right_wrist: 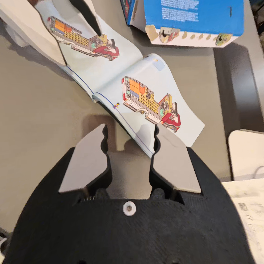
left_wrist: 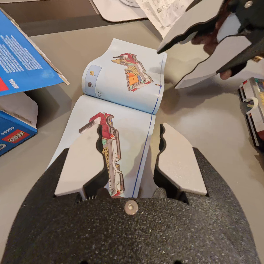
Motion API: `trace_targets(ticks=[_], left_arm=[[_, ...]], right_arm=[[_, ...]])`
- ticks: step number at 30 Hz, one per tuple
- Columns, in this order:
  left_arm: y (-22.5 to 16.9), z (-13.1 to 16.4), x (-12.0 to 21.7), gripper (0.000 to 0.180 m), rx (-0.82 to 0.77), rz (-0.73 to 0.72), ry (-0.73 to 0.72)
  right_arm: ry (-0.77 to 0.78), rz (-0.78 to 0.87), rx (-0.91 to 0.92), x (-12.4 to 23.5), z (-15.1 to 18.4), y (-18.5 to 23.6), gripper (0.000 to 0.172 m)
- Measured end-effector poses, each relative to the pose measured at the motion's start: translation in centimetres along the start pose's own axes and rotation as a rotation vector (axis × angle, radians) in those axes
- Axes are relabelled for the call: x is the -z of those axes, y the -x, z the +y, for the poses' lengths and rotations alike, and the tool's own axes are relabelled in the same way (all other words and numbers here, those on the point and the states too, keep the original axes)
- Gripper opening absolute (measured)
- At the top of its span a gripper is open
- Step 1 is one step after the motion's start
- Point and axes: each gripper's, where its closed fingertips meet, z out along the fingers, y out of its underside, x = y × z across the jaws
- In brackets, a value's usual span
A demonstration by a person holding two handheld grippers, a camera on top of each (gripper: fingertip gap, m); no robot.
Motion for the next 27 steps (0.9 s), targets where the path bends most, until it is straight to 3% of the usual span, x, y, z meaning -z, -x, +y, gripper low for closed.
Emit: trace_targets(ticks=[6,10,18,24,27], left_arm=[[1.7,-0.9,-0.1,0.081,-0.108,0.093,0.038],[2.3,-1.0,0.0,0.081,-0.044,0.158,0.027],[1.6,-0.7,0.3,0.083,-0.088,0.161,0.001],[0.5,-1.3,-0.3,0.087,-0.167,0.079,-0.026],[0.5,-1.5,-0.7,0.089,-0.238,-0.033,-0.028]], right_arm=[[0.101,-0.052,-0.015,-1.4,1.3,0.6,0.064],[0.108,-0.093,0.006,-1.9,0.3,2.1,0.062],[0.143,-0.132,0.100,-2.3,-1.0,4.7,0.062],[0.103,-0.149,0.127,-2.2,-2.9,5.9,0.059],[0.100,-0.155,0.153,-2.4,-3.2,6.4,0.059]])
